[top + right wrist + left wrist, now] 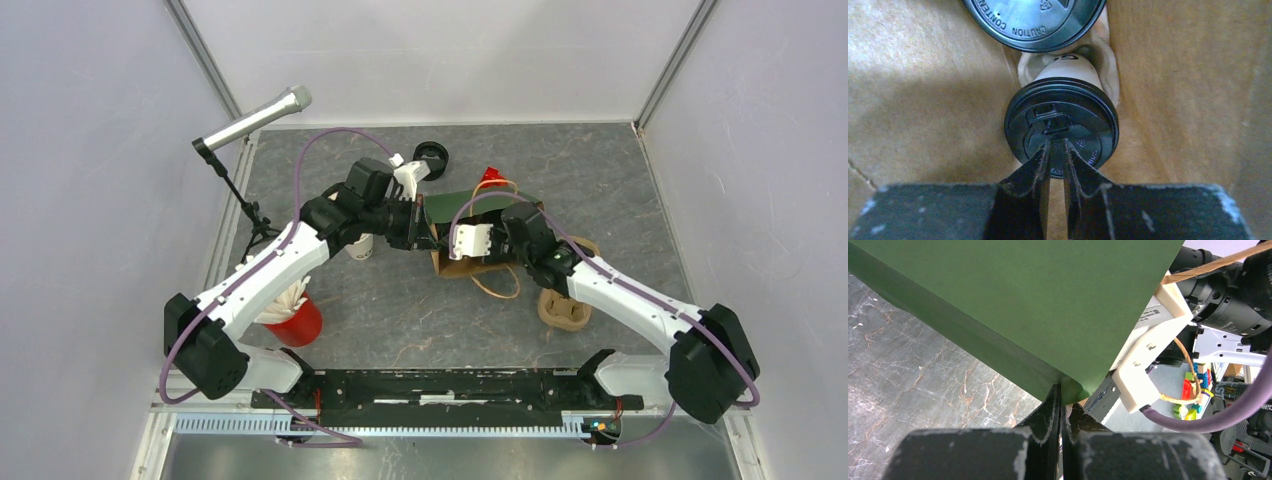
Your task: Pack the takeout coffee
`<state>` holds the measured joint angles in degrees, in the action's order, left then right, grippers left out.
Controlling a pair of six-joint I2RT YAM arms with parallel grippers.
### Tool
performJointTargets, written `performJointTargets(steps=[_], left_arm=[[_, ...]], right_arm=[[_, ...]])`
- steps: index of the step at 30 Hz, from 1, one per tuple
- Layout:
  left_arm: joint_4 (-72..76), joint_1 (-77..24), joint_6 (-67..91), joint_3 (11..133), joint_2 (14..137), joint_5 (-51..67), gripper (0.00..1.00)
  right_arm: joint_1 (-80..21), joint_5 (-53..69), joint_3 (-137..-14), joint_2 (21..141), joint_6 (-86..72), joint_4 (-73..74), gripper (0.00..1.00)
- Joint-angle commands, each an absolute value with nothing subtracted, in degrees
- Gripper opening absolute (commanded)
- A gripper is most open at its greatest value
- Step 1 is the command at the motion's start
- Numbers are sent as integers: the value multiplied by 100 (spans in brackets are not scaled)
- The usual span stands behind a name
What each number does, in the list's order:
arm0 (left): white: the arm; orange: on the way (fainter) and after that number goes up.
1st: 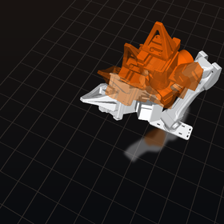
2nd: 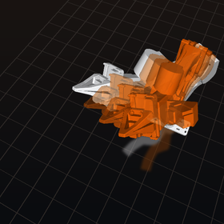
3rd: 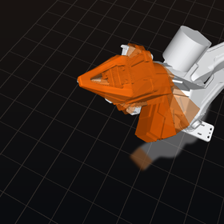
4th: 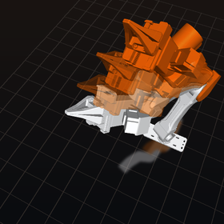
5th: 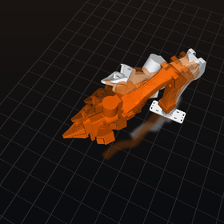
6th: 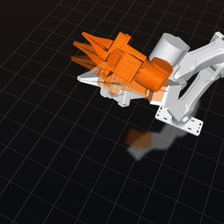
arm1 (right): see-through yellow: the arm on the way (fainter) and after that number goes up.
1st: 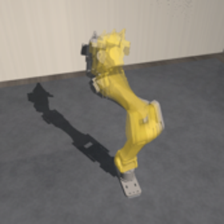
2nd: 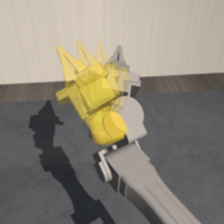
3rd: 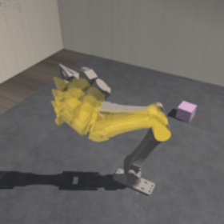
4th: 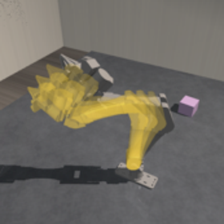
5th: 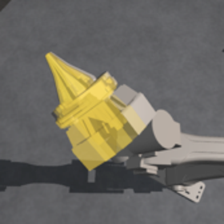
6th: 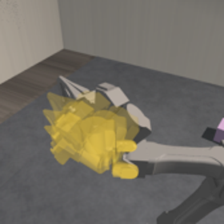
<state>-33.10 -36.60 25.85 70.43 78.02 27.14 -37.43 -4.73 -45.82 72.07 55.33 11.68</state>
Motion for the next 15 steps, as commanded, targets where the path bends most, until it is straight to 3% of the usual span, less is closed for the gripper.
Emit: performJointTargets(steps=[1, 15], left_arm=[[-3320, -3657, 2821, 7286, 7822, 2799, 2], [-3586, -3648, 2956, 7602, 7941, 2865, 2]], right_arm=[[-3718, -344, -4869, 6933, 5402, 1362, 20], [-3726, 283, -5634, 6473, 5039, 2431, 22]])
